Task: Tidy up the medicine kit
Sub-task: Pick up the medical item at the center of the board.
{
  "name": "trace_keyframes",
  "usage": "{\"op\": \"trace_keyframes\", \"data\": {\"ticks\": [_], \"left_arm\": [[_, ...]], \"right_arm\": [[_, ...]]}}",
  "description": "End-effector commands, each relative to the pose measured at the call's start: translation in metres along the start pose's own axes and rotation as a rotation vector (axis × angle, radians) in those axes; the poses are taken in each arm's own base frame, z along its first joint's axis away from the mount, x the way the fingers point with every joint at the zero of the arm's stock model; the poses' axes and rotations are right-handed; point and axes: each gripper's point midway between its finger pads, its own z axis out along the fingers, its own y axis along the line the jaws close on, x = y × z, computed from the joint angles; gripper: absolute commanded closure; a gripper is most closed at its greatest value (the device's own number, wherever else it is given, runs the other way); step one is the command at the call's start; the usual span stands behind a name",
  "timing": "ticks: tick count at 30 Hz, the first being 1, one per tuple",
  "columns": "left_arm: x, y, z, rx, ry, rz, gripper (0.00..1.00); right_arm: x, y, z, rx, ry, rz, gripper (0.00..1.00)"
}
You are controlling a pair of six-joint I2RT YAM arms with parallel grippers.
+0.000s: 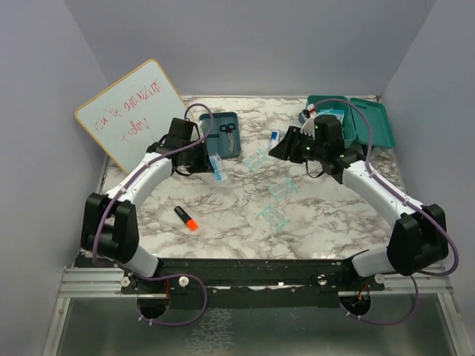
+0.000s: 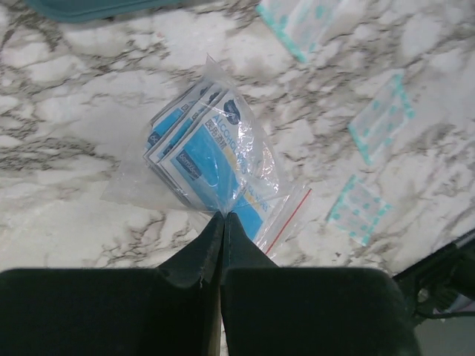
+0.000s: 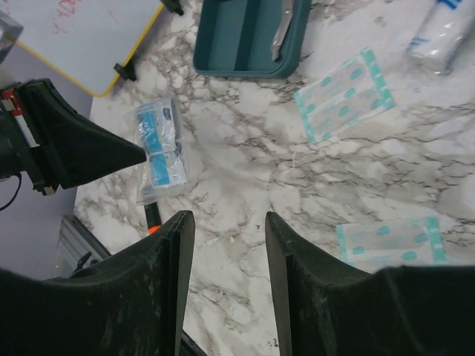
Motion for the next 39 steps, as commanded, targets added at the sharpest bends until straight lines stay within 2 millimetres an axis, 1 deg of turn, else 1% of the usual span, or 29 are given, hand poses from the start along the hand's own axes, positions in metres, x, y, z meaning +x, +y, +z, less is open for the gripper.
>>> {"op": "trace_keyframes", "data": {"ticks": [1,2,4,7,8,9,11,16,24,26,29,34,35,39], "left_arm": [[-0.017,-0.054,-0.031,0.212,-0.103,0.035,1.0],[-0.019,-0.06,-0.037,0.238,-0.118,0.038,1.0],[-0.022,-0.073,-0.046,0.292,-0.144,0.044,1.0],[-0.02,-0.09,-0.057,0.39,-0.157,0.056,1.0],[-0.02,-0.095,-0.059,0.418,-0.16,0.06,1.0],[-0.018,-0.098,-0.062,0.44,-0.161,0.066,1.0],[-0.017,-0.104,-0.065,0.473,-0.168,0.076,1.0],[-0.014,-0.113,-0.074,0.538,-0.178,0.095,1.0],[-0.016,-0.12,-0.08,0.574,-0.199,0.107,1.0],[-0.016,-0.12,-0.079,0.575,-0.2,0.108,1.0],[-0.015,-0.117,-0.076,0.566,-0.197,0.108,1.0],[-0.011,-0.11,-0.069,0.541,-0.194,0.106,1.0],[-0.01,-0.109,-0.069,0.535,-0.195,0.106,1.0],[-0.011,-0.107,-0.069,0.519,-0.208,0.119,1.0]], "right_arm": [[0.006,0.039,0.015,-0.115,0.015,0.005,0.51],[0.009,0.048,0.016,-0.151,0.023,0.004,0.5],[0.018,0.06,0.022,-0.196,0.052,0.028,0.48],[0.027,0.076,0.03,-0.224,0.071,0.012,0.44],[0.031,0.08,0.032,-0.234,0.084,0.012,0.43],[0.03,0.087,0.033,-0.261,0.079,0.007,0.43],[0.032,0.094,0.036,-0.283,0.09,0.012,0.42],[0.039,0.099,0.041,-0.305,0.111,0.014,0.43],[0.045,0.102,0.046,-0.327,0.137,0.007,0.45],[0.045,0.102,0.045,-0.329,0.135,0.005,0.5],[0.042,0.103,0.044,-0.329,0.119,0.002,0.62],[0.032,0.102,0.038,-0.312,0.05,0.0,0.96],[0.031,0.102,0.038,-0.311,0.042,-0.002,0.99],[0.033,0.102,0.038,-0.319,0.051,-0.003,0.99]]}}
